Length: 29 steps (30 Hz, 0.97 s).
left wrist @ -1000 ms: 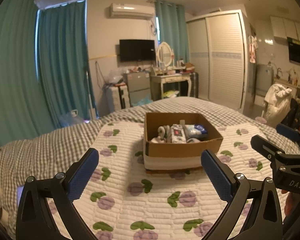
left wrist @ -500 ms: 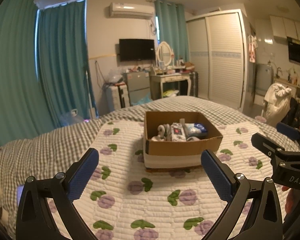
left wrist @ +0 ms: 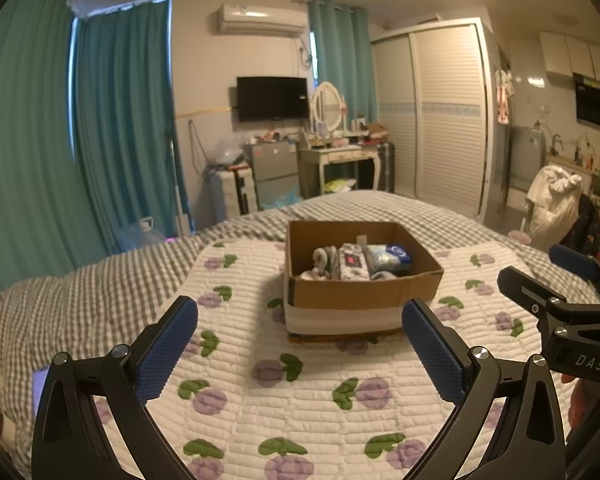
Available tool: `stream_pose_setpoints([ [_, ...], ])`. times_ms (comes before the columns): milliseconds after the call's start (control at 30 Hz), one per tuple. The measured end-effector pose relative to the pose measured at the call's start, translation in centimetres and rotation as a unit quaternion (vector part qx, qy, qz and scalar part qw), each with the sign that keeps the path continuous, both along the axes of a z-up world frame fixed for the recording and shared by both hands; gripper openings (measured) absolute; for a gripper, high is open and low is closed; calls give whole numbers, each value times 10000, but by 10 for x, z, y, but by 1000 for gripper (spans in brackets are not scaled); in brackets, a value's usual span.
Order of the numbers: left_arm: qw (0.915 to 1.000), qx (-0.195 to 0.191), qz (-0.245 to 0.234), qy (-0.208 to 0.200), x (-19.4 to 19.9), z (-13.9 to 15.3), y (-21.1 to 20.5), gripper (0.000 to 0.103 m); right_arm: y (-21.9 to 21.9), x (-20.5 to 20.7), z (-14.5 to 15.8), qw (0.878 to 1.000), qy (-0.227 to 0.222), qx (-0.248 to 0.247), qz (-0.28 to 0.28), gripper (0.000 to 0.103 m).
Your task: Organize soft objects
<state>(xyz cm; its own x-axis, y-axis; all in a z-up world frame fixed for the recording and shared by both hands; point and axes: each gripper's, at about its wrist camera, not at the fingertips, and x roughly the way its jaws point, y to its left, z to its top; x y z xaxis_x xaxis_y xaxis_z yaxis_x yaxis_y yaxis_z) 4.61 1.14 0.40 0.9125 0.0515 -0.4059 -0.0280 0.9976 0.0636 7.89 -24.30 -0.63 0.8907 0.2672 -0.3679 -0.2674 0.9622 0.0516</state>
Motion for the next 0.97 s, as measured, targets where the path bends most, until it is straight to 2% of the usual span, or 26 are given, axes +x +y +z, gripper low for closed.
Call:
stream_pose_setpoints([
  [967,10000,-21,-7,72,2,0,-1,103,3,-1,-2,10000,24,-44,10,103],
])
